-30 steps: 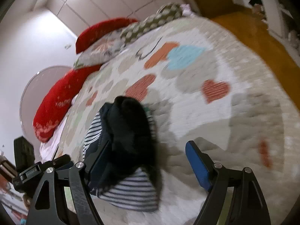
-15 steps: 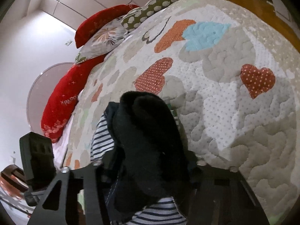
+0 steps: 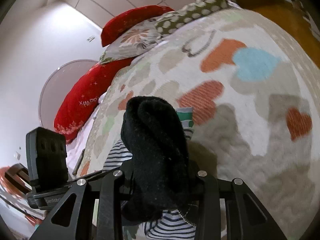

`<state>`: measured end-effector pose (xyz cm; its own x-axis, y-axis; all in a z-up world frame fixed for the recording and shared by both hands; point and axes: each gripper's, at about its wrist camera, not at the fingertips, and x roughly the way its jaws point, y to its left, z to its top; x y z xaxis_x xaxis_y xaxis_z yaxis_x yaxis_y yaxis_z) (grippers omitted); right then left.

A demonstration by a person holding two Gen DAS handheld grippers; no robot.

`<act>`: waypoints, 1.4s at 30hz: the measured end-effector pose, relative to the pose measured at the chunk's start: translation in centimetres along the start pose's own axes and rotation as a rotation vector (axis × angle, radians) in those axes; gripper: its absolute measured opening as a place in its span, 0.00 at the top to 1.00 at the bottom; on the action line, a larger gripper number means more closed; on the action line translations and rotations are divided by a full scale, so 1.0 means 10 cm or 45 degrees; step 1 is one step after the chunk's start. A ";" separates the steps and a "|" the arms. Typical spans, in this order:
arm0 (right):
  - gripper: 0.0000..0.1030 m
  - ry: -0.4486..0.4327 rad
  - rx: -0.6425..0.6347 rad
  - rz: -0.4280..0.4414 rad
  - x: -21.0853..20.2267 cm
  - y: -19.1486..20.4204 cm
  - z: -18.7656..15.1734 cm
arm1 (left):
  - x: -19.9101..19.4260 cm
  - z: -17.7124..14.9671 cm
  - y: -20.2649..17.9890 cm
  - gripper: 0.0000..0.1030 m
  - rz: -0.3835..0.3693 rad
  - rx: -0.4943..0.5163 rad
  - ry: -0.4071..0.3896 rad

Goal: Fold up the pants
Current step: 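Grasp the pants edge with the right gripper while the left gripper grasps the striped side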

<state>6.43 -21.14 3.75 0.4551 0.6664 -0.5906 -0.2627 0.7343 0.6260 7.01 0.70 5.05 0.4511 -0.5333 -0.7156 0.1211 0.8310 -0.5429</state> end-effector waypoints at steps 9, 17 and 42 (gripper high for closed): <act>0.64 -0.006 -0.041 -0.006 0.47 0.19 0.54 | 0.03 0.63 0.29 0.51 0.129 -0.001 -0.080; 0.64 0.025 -0.026 -0.050 0.91 0.13 0.84 | 0.28 0.85 0.53 0.51 0.229 -0.001 -0.060; 0.51 -0.129 0.046 -0.155 0.49 -0.02 0.66 | 0.15 0.60 0.84 0.28 0.300 -0.126 -0.061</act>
<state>14.36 -18.88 4.12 0.5659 0.5547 -0.6099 -0.1703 0.8025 0.5718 13.98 7.86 2.03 0.4982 -0.3167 -0.8071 -0.0784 0.9106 -0.4057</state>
